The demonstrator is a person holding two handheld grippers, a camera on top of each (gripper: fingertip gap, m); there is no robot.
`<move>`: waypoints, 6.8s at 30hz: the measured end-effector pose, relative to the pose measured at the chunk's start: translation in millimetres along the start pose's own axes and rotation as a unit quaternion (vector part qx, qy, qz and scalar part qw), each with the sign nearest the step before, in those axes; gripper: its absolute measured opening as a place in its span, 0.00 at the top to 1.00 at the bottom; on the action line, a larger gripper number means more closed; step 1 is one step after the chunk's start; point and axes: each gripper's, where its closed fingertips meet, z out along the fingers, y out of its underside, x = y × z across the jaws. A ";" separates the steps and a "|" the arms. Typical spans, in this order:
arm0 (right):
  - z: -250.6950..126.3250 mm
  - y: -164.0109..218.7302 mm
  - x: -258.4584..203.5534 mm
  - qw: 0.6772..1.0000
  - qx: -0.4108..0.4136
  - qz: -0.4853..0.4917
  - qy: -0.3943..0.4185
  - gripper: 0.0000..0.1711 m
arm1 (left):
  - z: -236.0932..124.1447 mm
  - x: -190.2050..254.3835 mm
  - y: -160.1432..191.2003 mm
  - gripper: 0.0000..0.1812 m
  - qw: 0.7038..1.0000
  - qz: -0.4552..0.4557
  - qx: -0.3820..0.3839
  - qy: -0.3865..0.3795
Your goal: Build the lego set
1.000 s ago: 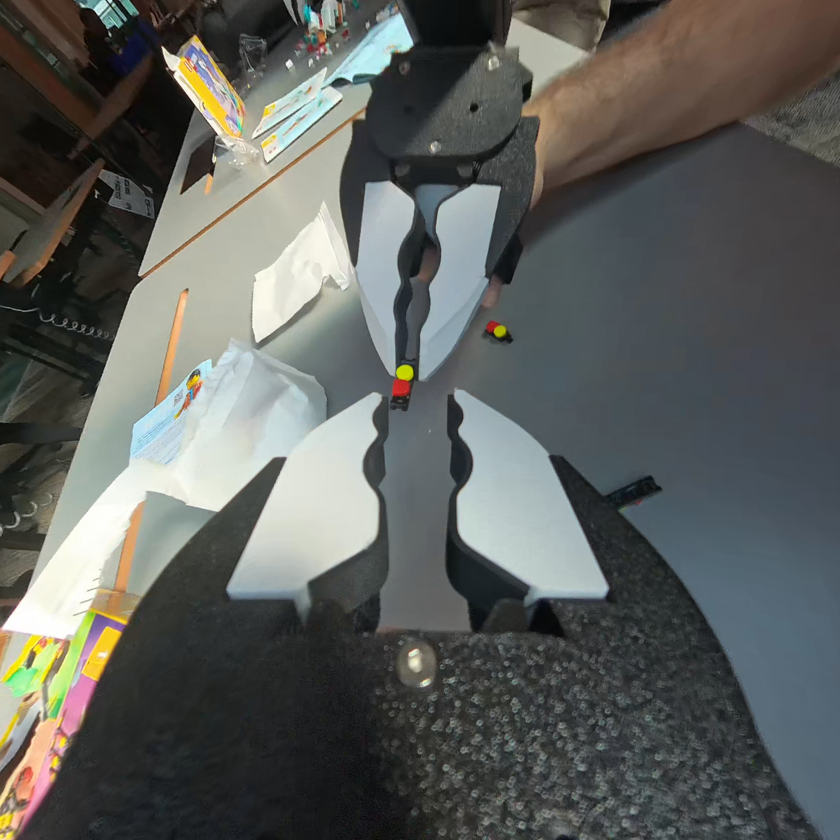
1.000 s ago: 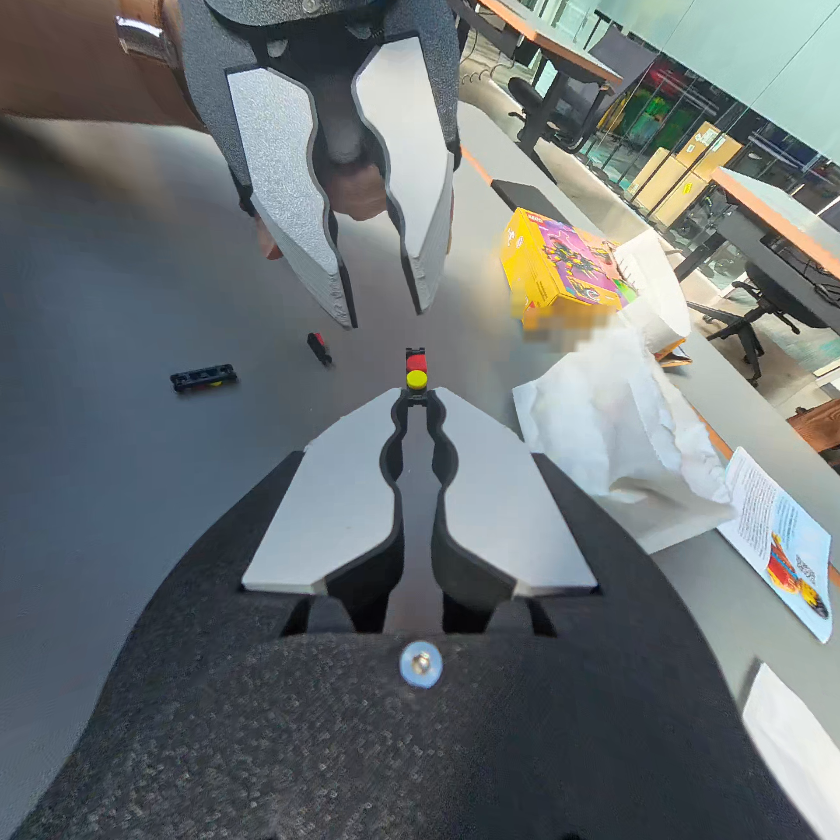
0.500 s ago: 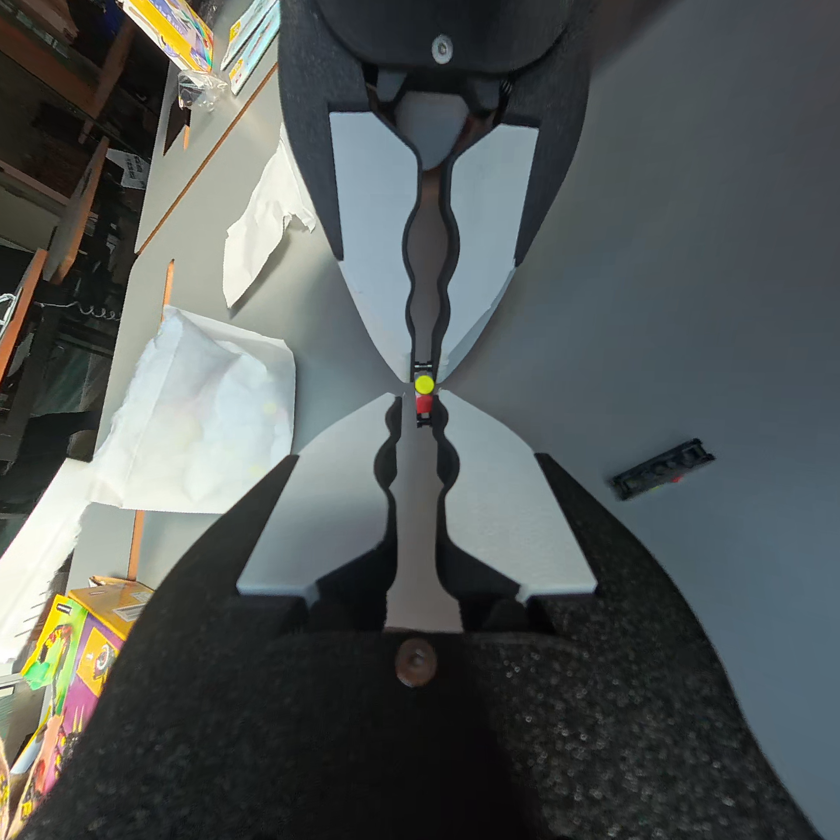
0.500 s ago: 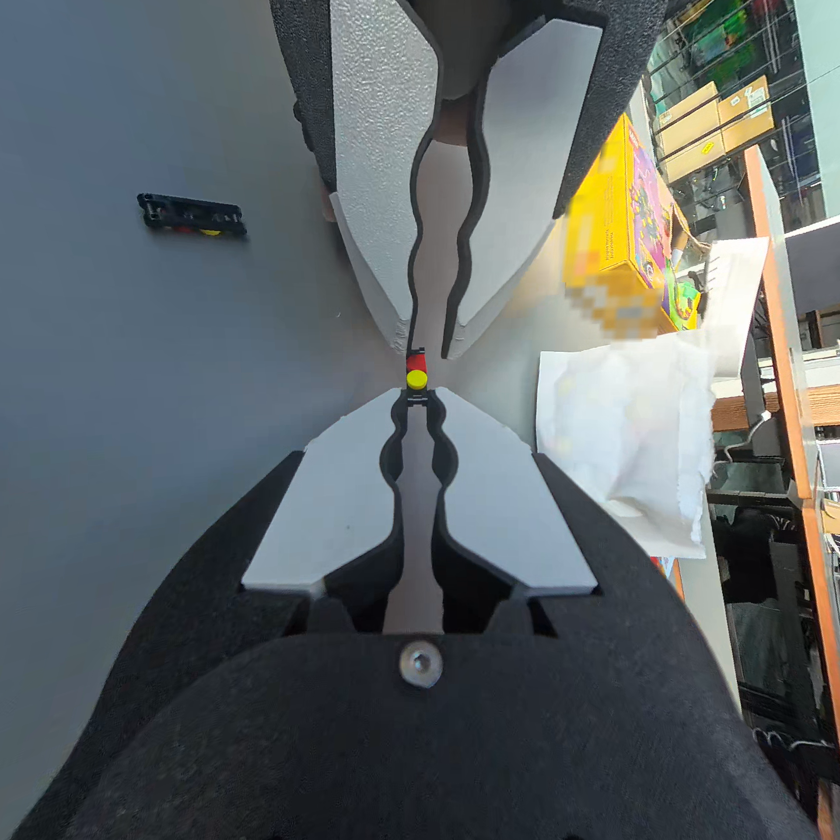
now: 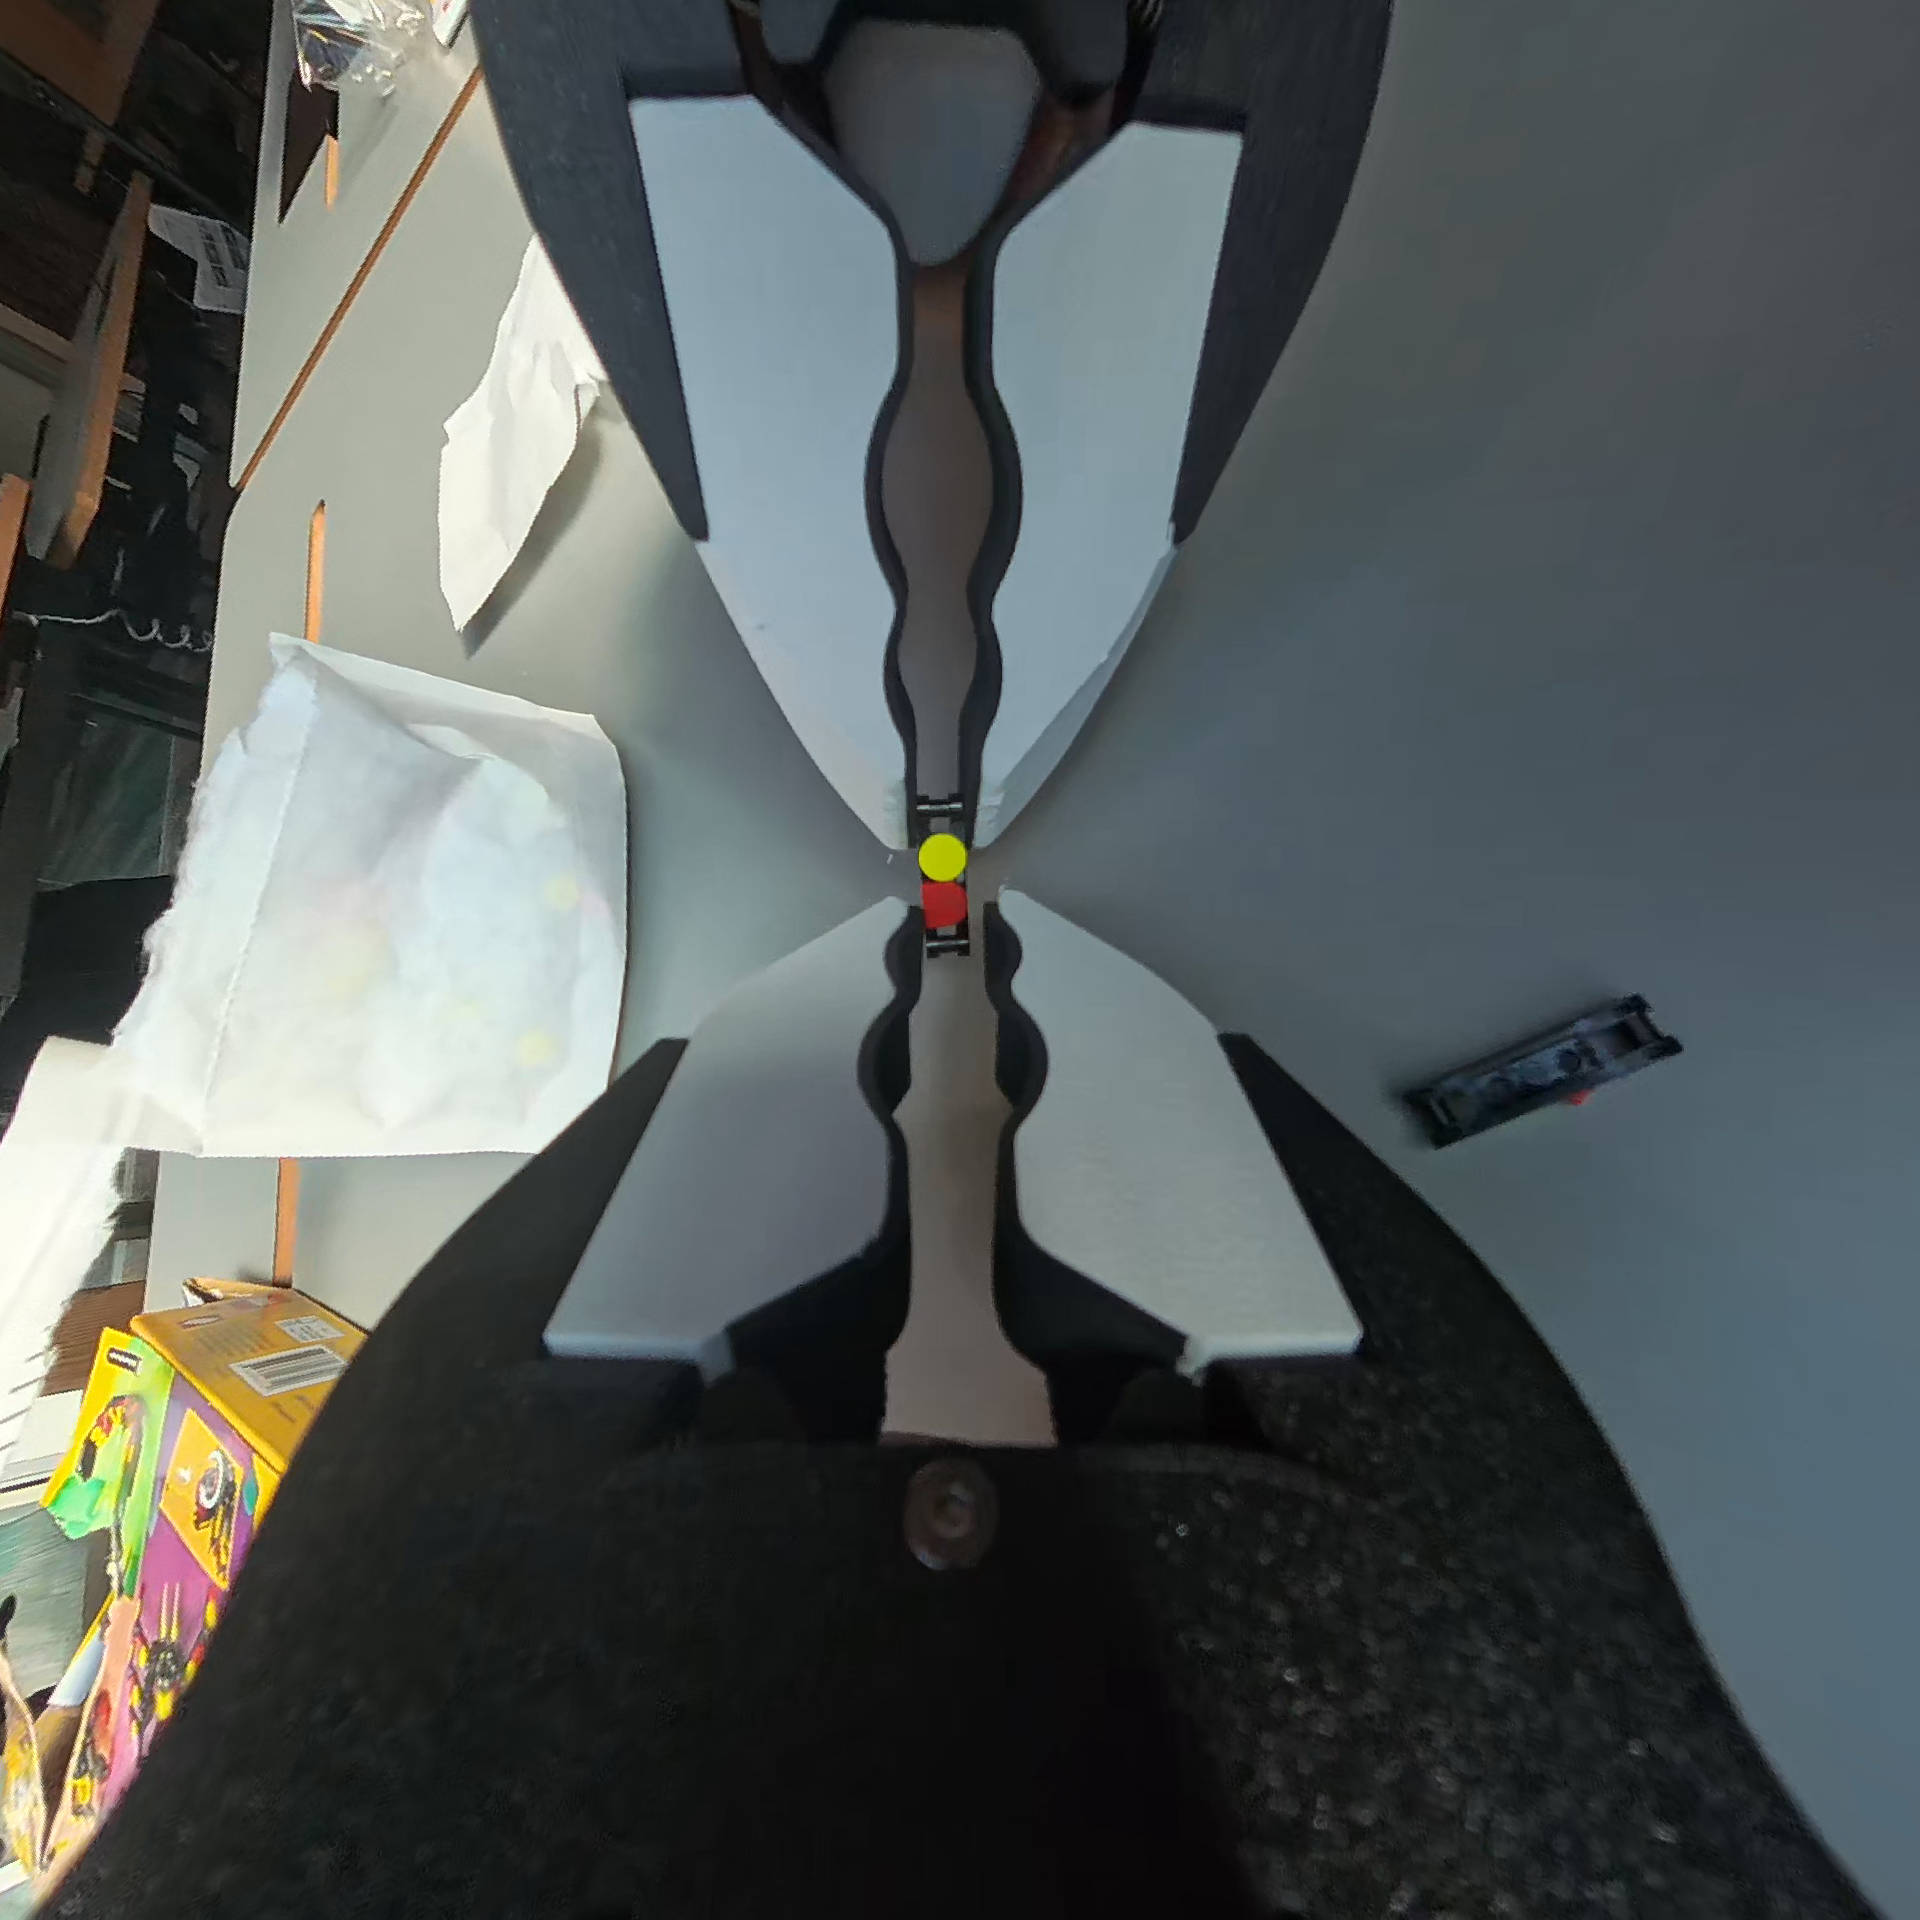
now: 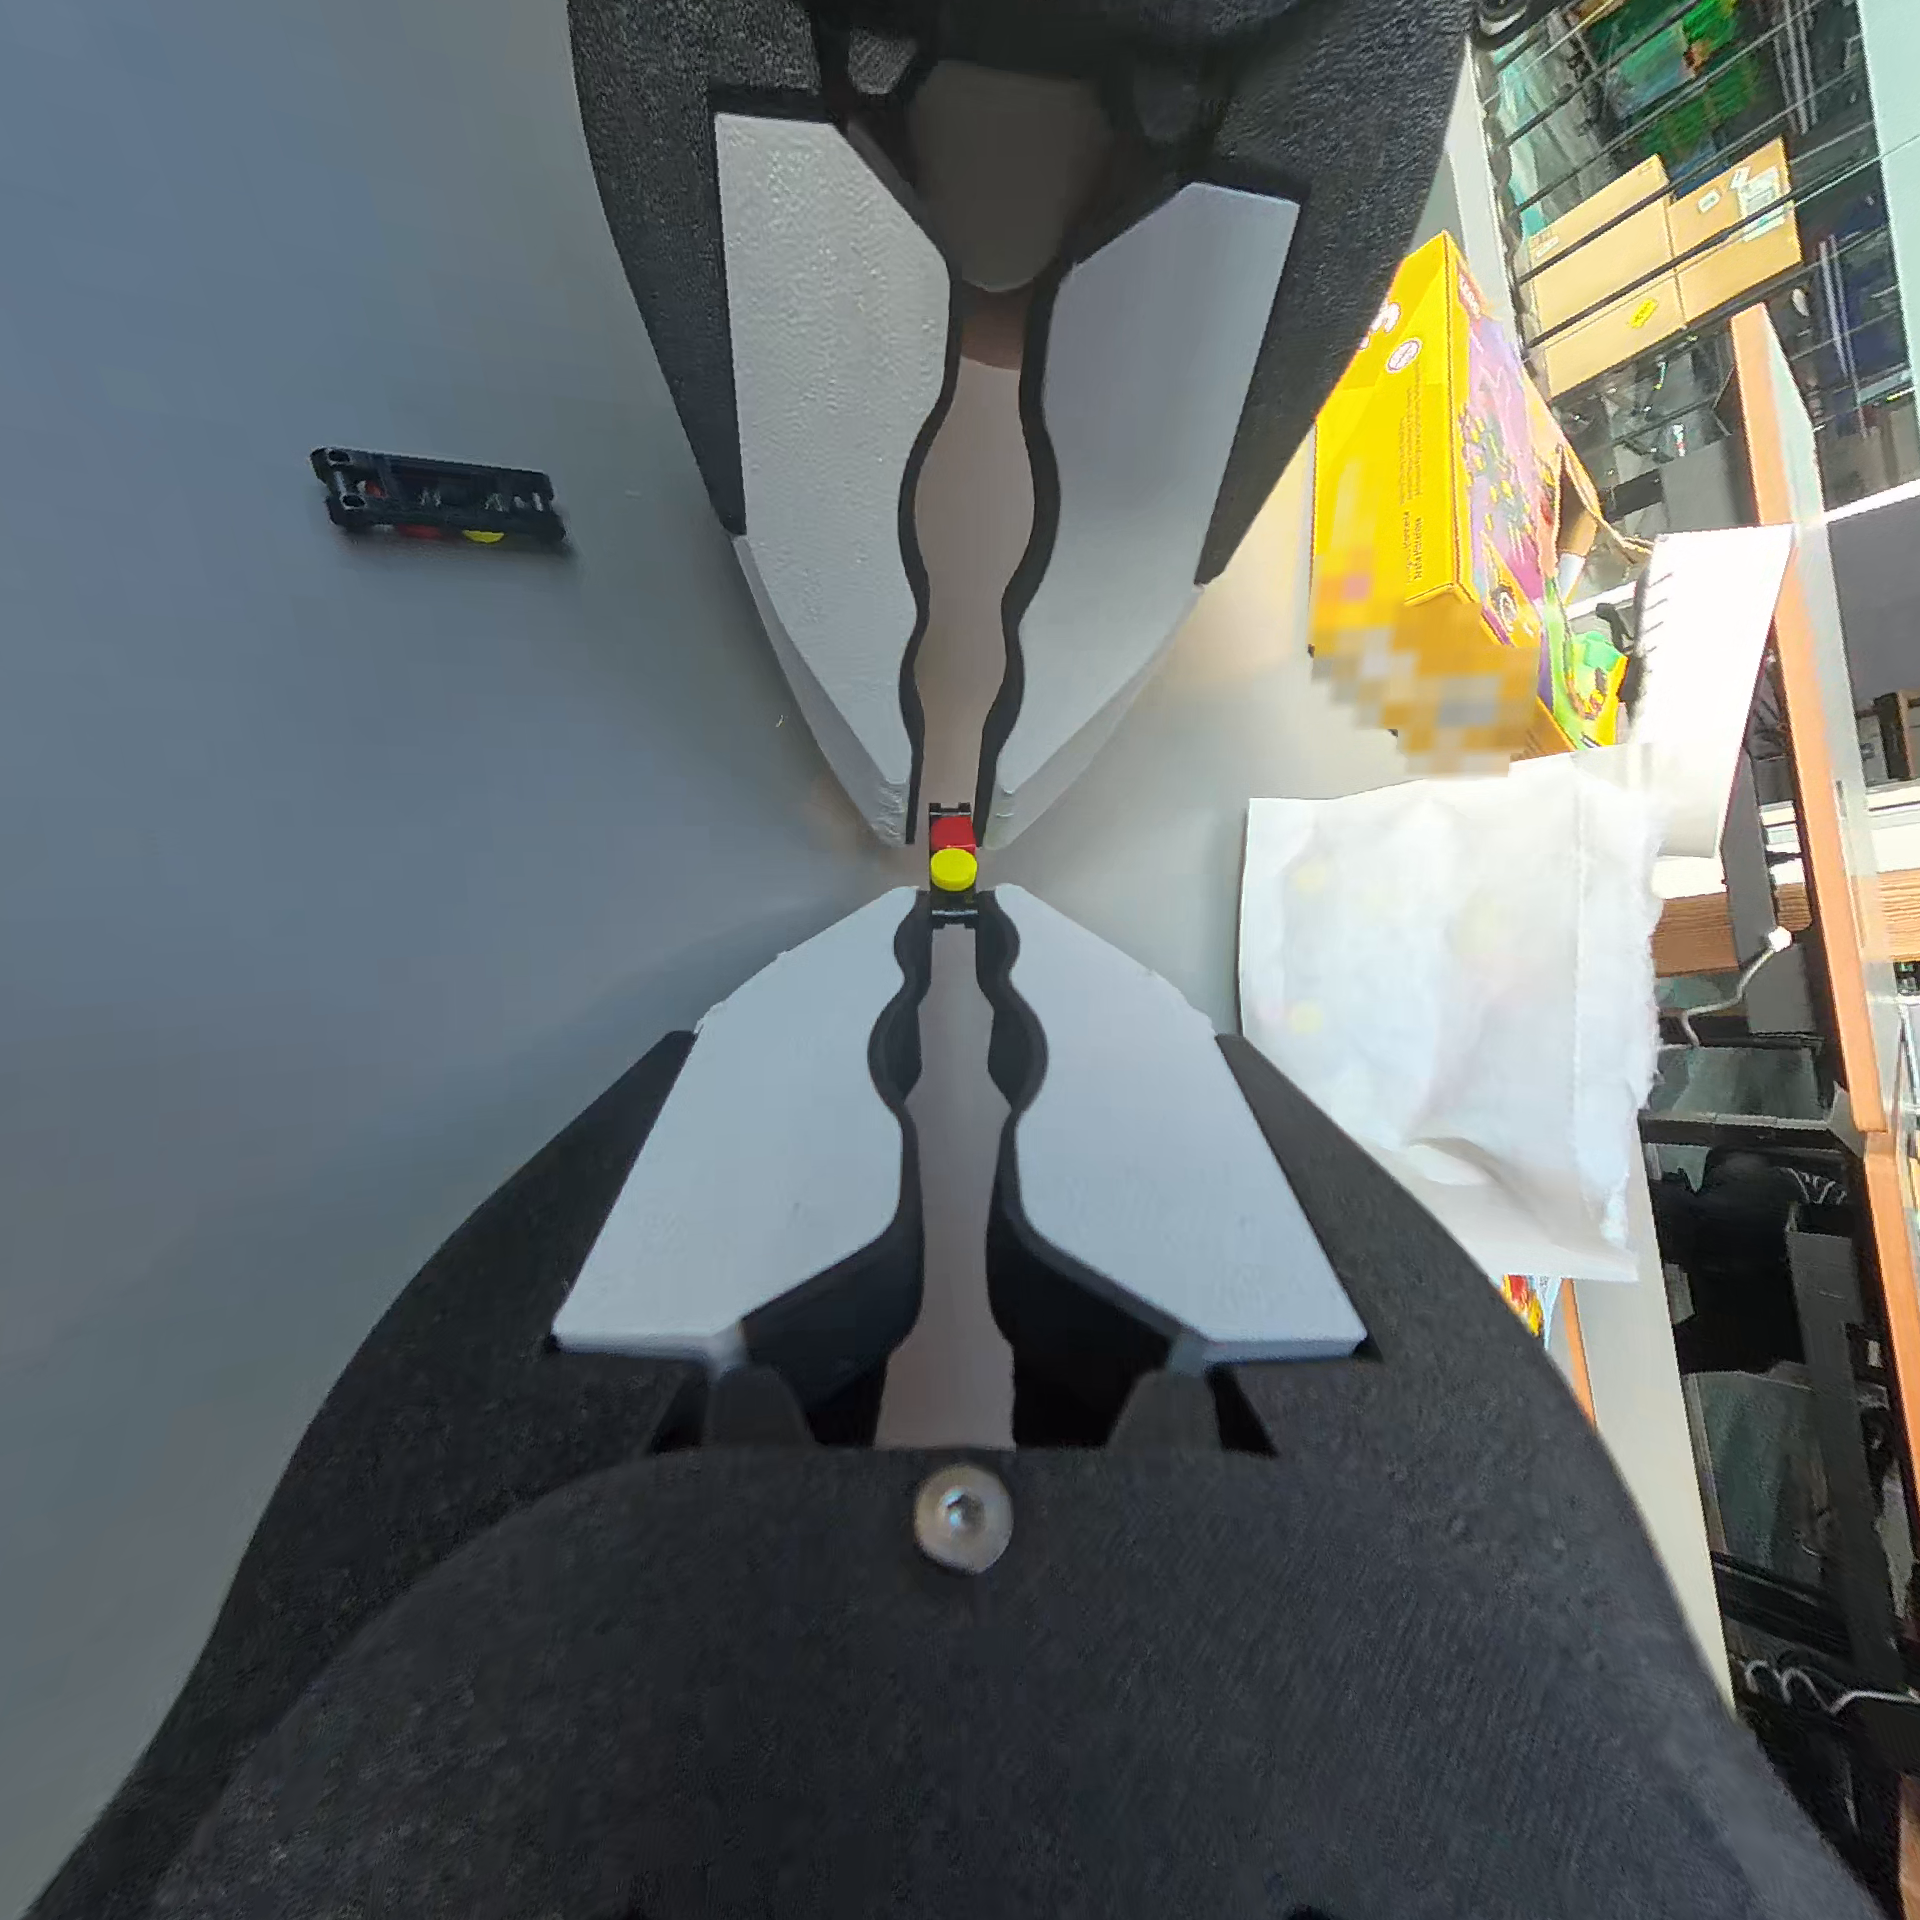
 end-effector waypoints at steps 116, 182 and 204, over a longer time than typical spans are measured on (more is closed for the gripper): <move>-9.9 2.4 30.6 0.991 0.056 0.112 0.044 0.96 | -38.1 -62.6 -7.4 0.96 0.956 0.024 0.061 -0.285; -3.0 -1.4 23.2 0.993 -0.016 -0.058 0.103 0.95 | -4.3 -26.2 -8.2 0.96 0.980 0.083 0.034 -0.177; -4.3 -3.2 21.9 0.993 -0.012 -0.057 0.099 0.95 | -4.8 -26.2 -9.0 0.96 0.978 0.097 0.027 -0.185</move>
